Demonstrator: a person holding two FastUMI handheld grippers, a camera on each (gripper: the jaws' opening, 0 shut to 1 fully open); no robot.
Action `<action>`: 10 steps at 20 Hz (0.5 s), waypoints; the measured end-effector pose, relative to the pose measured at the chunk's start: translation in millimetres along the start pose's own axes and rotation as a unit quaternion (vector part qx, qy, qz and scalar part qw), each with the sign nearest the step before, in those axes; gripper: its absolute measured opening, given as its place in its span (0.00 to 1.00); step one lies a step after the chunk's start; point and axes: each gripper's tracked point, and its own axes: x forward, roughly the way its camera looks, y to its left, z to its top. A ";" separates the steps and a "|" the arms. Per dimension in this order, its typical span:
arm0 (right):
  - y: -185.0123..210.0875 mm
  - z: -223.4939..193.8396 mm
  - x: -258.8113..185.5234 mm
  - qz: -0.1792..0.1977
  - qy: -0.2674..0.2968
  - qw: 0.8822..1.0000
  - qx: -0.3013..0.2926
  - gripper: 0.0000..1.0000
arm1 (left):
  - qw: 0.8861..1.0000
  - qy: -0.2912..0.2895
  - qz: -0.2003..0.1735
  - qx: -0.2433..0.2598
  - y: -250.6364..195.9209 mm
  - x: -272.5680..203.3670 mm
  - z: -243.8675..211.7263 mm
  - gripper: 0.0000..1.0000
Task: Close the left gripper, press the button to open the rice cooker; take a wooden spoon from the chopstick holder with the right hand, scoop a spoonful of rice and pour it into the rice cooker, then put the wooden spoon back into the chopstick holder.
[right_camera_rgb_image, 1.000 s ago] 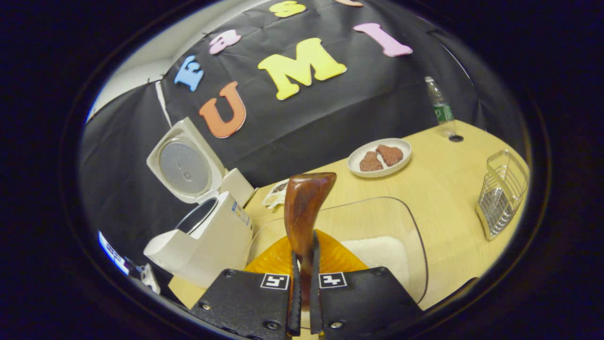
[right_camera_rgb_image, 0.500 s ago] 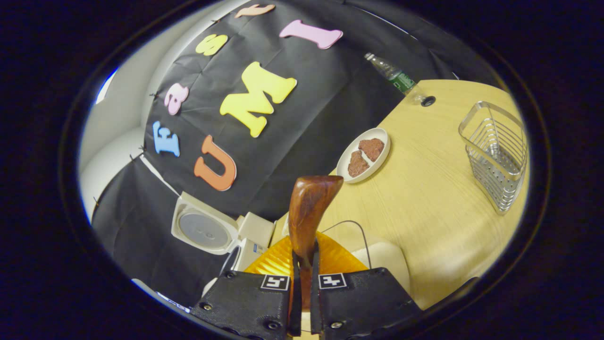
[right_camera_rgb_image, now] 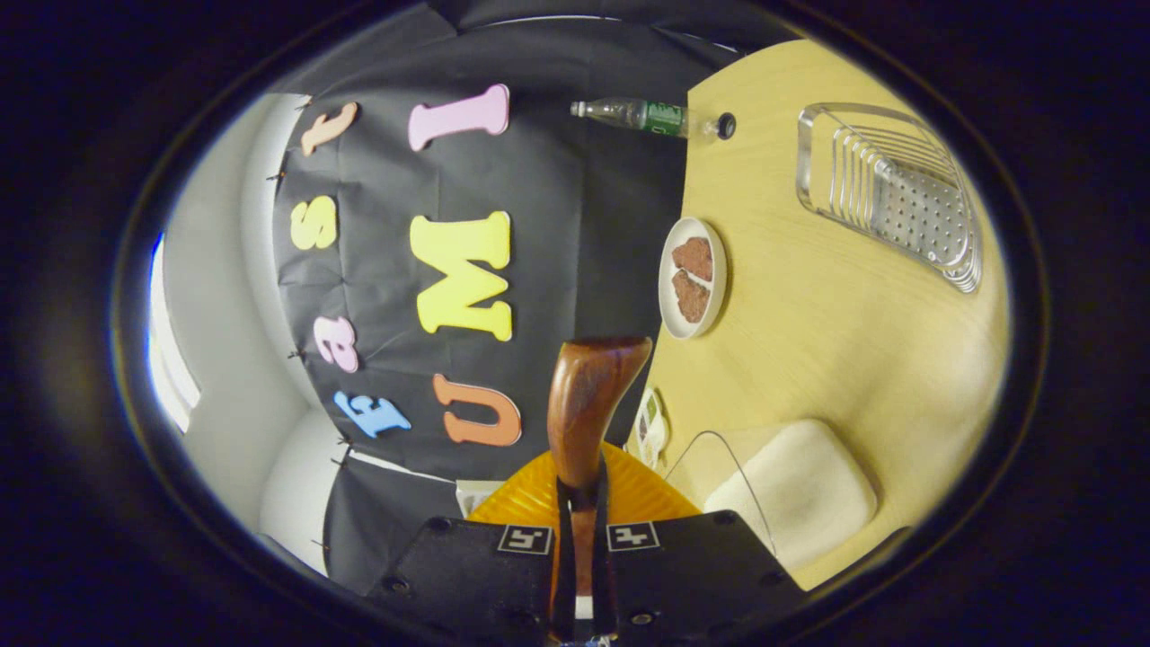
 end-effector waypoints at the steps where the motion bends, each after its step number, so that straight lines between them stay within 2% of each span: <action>1: 6.4 2.7 0.4 0.001 -0.004 1.000 -0.005 0.08 | 1.000 -0.001 -0.003 0.001 -2.2 2.3 2.1 0.95; 6: 57.8 -17.3 14.2 0.040 0.018 0.999 -0.003 0.09 | 1.000 -0.003 -0.008 0.010 -0.6 12.8 3.0 0.94; 9: 80.6 -40.3 36.4 0.032 0.026 0.998 -0.047 0.08 | 1.000 0.002 -0.006 0.011 6.8 16.1 -0.7 0.95; 10: 89.4 -50.1 45.7 0.033 0.029 0.997 -0.058 0.12 | 1.000 0.001 -0.005 0.009 9.3 17.3 -0.2 0.94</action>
